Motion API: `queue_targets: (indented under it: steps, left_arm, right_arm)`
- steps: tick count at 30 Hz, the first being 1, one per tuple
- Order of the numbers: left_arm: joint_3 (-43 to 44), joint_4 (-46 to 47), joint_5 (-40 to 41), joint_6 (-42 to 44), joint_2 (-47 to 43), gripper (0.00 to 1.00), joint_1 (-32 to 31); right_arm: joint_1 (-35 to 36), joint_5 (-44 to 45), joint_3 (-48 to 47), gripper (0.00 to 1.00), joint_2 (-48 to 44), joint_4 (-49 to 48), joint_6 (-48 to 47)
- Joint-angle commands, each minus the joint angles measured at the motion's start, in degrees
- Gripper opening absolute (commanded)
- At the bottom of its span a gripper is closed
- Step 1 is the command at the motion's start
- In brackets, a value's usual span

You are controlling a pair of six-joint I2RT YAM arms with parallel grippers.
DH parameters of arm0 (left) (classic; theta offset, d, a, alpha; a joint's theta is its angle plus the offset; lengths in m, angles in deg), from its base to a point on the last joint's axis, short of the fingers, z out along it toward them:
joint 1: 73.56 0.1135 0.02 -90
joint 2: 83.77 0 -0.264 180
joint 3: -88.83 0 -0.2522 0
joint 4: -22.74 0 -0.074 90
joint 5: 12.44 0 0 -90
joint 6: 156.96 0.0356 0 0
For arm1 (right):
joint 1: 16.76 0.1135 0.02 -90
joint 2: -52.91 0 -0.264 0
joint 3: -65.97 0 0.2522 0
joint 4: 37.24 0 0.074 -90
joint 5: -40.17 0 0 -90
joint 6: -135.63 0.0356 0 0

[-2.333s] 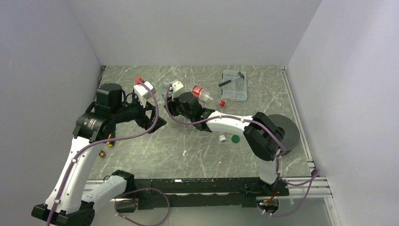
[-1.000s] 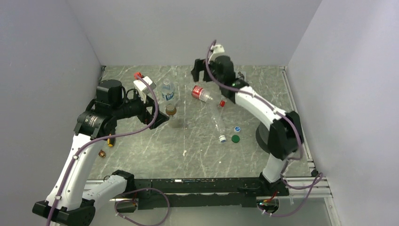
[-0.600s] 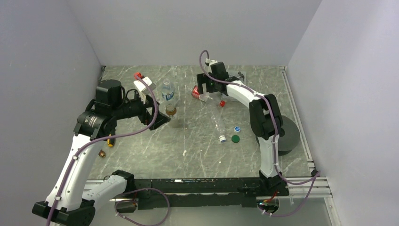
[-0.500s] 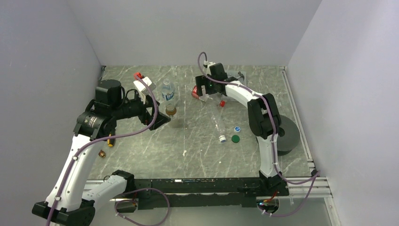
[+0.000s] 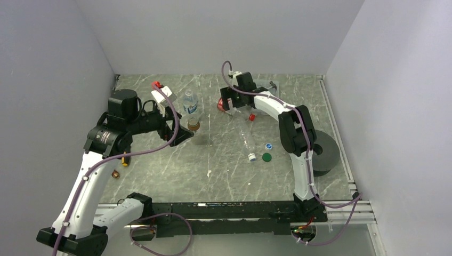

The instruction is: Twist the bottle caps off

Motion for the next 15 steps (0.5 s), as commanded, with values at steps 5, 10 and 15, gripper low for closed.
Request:
queue_targets:
  steps: [5,10,15]
  left_arm:
    - [1.86,3.28,-1.68,-0.24,0.68,0.99,0.14]
    - [1.31,3.62,-1.3,0.5,-0.04,0.99,0.14]
    - [1.21,3.73,-1.49,1.0,-0.54,1.0,0.14]
  right_arm:
    - [-0.18,-0.78,2.82,0.98,0.57,-0.85,-1.88]
    - [-0.18,-0.62,3.34,0.89,1.47,-1.12,-1.65]
    - [-0.18,0.82,2.44,0.73,1.82,-0.77,-2.66]
